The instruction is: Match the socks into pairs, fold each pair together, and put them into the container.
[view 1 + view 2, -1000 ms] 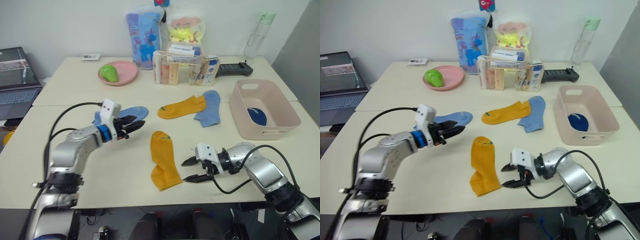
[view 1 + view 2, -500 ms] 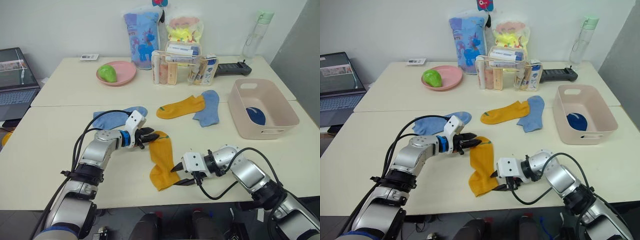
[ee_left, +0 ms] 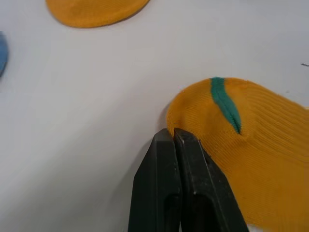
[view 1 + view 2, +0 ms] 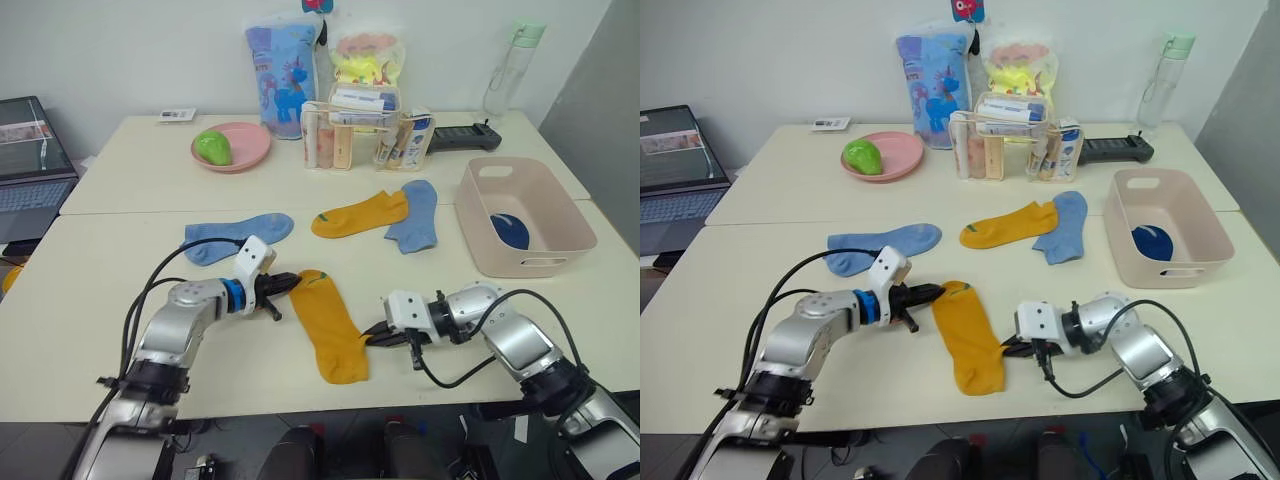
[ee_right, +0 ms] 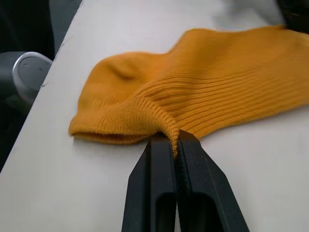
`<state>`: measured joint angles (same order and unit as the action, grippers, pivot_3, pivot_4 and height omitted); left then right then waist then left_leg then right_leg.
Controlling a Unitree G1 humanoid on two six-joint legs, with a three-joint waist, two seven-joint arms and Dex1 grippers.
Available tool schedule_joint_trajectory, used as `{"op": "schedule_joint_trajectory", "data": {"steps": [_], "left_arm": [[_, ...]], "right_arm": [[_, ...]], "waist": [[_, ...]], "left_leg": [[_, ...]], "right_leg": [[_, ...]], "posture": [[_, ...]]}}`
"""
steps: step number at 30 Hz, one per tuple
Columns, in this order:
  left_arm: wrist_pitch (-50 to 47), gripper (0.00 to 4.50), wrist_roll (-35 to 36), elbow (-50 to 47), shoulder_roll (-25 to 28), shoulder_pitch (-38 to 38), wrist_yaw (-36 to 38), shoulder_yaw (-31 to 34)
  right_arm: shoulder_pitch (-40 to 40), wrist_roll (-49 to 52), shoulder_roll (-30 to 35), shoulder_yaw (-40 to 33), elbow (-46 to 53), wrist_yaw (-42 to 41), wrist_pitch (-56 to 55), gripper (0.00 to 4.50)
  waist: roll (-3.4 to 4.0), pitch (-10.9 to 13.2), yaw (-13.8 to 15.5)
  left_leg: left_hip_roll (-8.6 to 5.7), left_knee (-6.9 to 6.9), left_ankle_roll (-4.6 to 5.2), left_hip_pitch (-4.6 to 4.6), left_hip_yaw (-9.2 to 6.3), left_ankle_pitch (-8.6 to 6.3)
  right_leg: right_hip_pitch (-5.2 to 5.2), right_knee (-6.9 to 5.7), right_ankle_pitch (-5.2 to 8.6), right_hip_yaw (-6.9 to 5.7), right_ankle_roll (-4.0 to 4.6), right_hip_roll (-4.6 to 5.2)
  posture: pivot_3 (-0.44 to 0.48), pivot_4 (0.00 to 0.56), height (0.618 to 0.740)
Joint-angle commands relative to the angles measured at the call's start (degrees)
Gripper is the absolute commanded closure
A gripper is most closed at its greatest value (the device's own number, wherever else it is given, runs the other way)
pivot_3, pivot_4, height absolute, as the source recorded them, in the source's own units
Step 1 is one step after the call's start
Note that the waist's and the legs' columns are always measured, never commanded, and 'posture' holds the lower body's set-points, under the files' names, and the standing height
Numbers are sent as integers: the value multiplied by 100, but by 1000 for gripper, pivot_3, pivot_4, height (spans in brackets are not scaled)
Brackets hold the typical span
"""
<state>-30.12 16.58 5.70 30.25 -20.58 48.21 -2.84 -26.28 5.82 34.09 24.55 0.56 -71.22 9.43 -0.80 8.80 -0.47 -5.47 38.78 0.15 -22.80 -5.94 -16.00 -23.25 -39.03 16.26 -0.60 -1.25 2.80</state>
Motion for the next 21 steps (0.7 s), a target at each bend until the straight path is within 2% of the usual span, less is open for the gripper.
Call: {"op": "schedule_joint_trajectory", "data": {"steps": [1, 4, 7, 15, 17, 19, 21], "left_arm": [[-467, 4500, 311, -1022, 94, 480, -213, 324], [-871, 4500, 486, -1924, 97, 1181, -503, 516], [-1174, 4500, 610, -2765, -111, 1819, -967, 656], [-1283, 4500, 598, -3284, -587, 2198, -1776, 663], [-1177, 4500, 596, -3227, -633, 2176, -1833, 671], [-1140, 4111, 658, -3163, -641, 2137, -1848, 729], [-1027, 3569, 649, -3031, -522, 2071, -1793, 854]], "right_arm": [[-402, 9, 112, -234, -428, -192, -211, 4481], [-822, -103, 15, -260, -1243, -248, -673, 4481], [-1210, -192, -96, -297, -1981, -299, -1132, 4481], [-1606, -157, -302, -483, -2726, -316, -1584, 4481], [-1613, -85, -321, -551, -2691, -368, -1491, 4004], [-1606, -81, -296, -619, -2636, -351, -1429, 3476], [-1592, -194, -159, -733, -2540, -164, -1418, 2728]], "waist": [[0, 0, 3], [0, 0, 14], [2, 1, 15], [0, 2, 52], [0, 2, 46], [0, 2, 44], [1, 2, 47]], "left_leg": [[0, 0, 0, 1, 1, 0], [0, -1, 0, 1, 2, 0], [0, -2, 1, 1, 7, -1], [0, 0, 1, 1, 4, 0], [1, -2, 1, 2, 4, 0], [1, -2, 1, 2, 5, 0], [1, -2, 1, 1, 5, 0]], "right_leg": [[1, 0, 0, 1, 0, 0], [2, 2, 0, 1, 0, 0], [3, 5, 0, 5, 0, 1], [6, 4, 0, -1, 0, 1], [6, 3, 0, -1, 1, 1], [6, 4, 0, 1, 1, 1], [6, 4, 0, 0, 1, 1]], "posture": [[0, 150, 740], [0, 150, 740], [0, 150, 740], [0, 150, 740], [0, 150, 740], [0, 150, 740], [0, 150, 740]]}}
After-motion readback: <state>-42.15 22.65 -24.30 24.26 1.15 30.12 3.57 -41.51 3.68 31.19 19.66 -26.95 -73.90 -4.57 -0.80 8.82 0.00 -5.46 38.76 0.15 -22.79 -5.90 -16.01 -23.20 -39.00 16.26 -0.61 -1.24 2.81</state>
